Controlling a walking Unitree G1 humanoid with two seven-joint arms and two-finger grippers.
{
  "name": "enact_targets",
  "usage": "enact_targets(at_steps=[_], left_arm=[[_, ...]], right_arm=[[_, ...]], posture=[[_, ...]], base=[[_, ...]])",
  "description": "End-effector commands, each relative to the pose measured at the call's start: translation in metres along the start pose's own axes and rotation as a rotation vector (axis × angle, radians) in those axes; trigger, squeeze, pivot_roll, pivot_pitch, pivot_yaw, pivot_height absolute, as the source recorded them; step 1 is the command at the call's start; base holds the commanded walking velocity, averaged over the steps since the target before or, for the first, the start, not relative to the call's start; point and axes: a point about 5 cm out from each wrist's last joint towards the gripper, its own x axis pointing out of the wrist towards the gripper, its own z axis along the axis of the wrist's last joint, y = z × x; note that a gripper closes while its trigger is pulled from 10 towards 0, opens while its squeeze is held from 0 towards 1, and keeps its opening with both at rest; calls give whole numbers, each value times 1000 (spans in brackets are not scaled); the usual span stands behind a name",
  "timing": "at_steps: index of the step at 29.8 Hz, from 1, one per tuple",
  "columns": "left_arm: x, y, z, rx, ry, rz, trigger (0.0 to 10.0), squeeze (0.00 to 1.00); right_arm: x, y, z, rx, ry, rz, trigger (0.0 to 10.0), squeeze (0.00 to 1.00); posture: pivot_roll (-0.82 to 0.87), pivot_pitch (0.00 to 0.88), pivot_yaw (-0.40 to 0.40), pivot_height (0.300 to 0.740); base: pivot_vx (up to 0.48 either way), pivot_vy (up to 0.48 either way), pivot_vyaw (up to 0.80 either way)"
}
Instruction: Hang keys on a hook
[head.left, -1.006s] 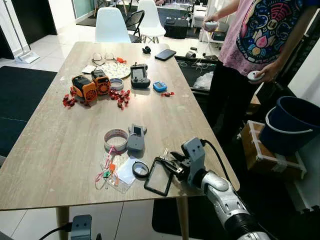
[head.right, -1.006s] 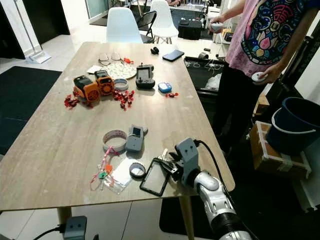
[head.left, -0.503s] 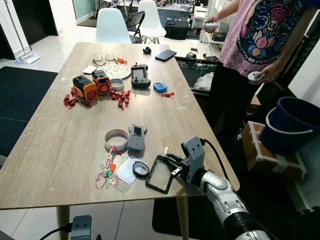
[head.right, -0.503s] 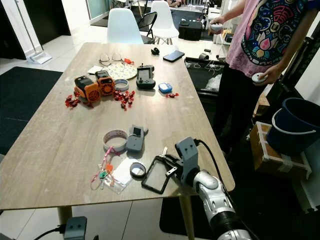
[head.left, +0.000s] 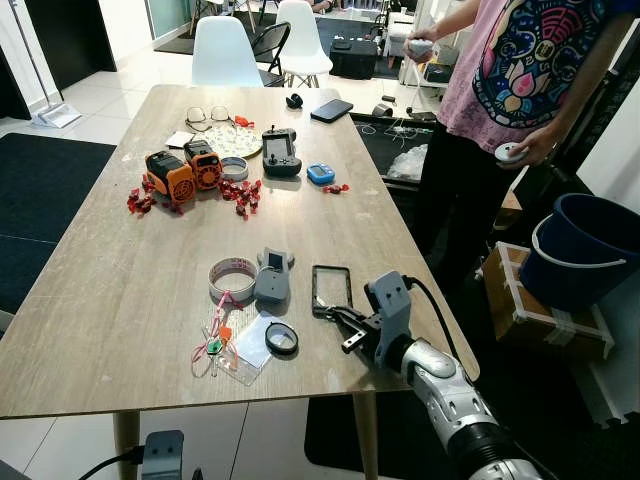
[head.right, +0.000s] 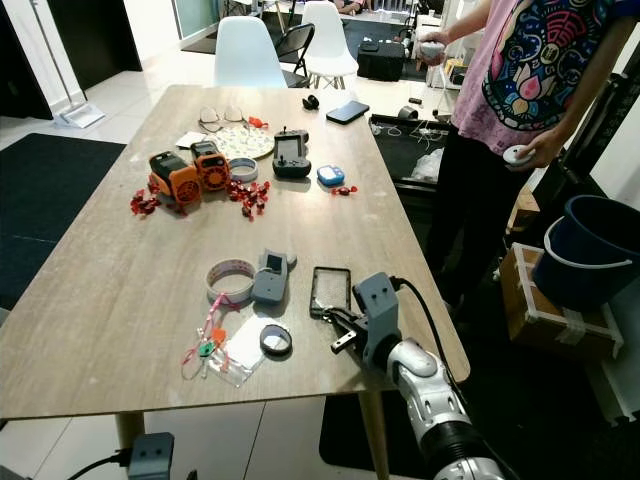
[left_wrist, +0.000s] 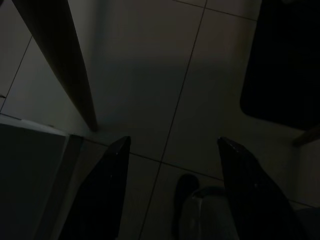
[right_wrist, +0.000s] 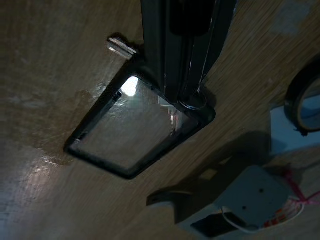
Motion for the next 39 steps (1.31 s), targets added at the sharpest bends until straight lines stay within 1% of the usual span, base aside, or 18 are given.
enact_targets(at_steps=[1, 6, 8, 14, 16, 17, 19, 22, 24, 27, 32, 33, 34, 35, 36, 37, 38, 39], left_arm=[[-1, 6, -3, 22, 21, 4, 10000, 0], [-1, 6, -2, 22, 22, 4, 10000, 0], [-1, 6, -2, 23, 22, 3, 10000, 0], [-1, 6, -2, 23, 23, 3, 10000, 0], [-1, 5, -3, 24, 23, 2, 10000, 0], [-1, 5, -3, 26, 25, 1, 10000, 0], [-1, 5, -3, 26, 25, 1, 10000, 0], [-1, 6, -4, 26, 27, 1, 10000, 0], [-1, 6, -4, 26, 27, 1, 10000, 0], [-2, 6, -4, 26, 25, 1, 10000, 0], [-2, 6, -4, 26, 25, 1, 10000, 0], [-2, 6, -4, 26, 23, 2, 10000, 0], [-2, 6, -4, 26, 23, 2, 10000, 0], [-2, 6, -4, 25, 22, 2, 10000, 0], [-2, 6, -4, 25, 22, 2, 10000, 0], [-2, 6, -5, 26, 21, 3, 10000, 0], [-2, 6, -5, 26, 21, 3, 10000, 0], [-3, 7, -5, 27, 21, 5, 10000, 0]], right_arm=[[-2, -8, 12, 3, -75, -45, 0, 0], [-4, -18, 33, 8, -218, -130, 0, 0], [-12, -33, 54, 14, -357, -244, 0, 0], [-22, -49, 70, 10, -457, -375, 0, 0], [-33, -66, 79, 24, -522, -493, 0, 0], [-45, -81, 83, 27, -555, -585, 0, 0], [-47, -83, 83, 26, -559, -601, 0, 0], [-65, -102, 86, 24, -589, -722, 0, 0], [-67, -103, 87, 23, -594, -735, 0, 0], [-86, -120, 91, 7, -622, -853, 0, 0], [-88, -122, 91, 6, -624, -868, 0, 0], [-97, -129, 90, 7, -622, -919, 0, 0], [-97, -129, 90, 7, -622, -919, 0, 0], [-109, -138, 84, 18, -609, -992, 0, 0], [-109, -138, 84, 18, -609, -992, 0, 0], [-124, -147, 74, 32, -582, -1077, 0, 0], [-124, -147, 74, 32, -582, -1077, 0, 0], [-137, -154, 62, 42, -545, -1155, 0, 0]], posture=[[64, 66, -51, 740], [64, 66, -50, 740], [64, 66, -50, 740], [64, 66, -50, 740], [63, 66, -50, 740], [63, 64, -49, 740], [63, 64, -49, 740], [62, 59, -50, 740], [62, 59, -50, 740], [64, 55, -52, 740], [64, 55, -52, 740], [66, 54, -53, 740], [66, 54, -53, 740], [67, 53, -54, 740], [67, 53, -54, 740], [67, 52, -55, 740], [67, 52, -55, 740], [66, 51, -55, 740]], base=[[0, 0, 0], [0, 0, 0], [0, 0, 0], [0, 0, 0], [0, 0, 0], [0, 0, 0], [0, 0, 0], [0, 0, 0], [0, 0, 0], [0, 0, 0], [0, 0, 0], [0, 0, 0], [0, 0, 0], [0, 0, 0], [0, 0, 0], [0, 0, 0], [0, 0, 0], [0, 0, 0]])
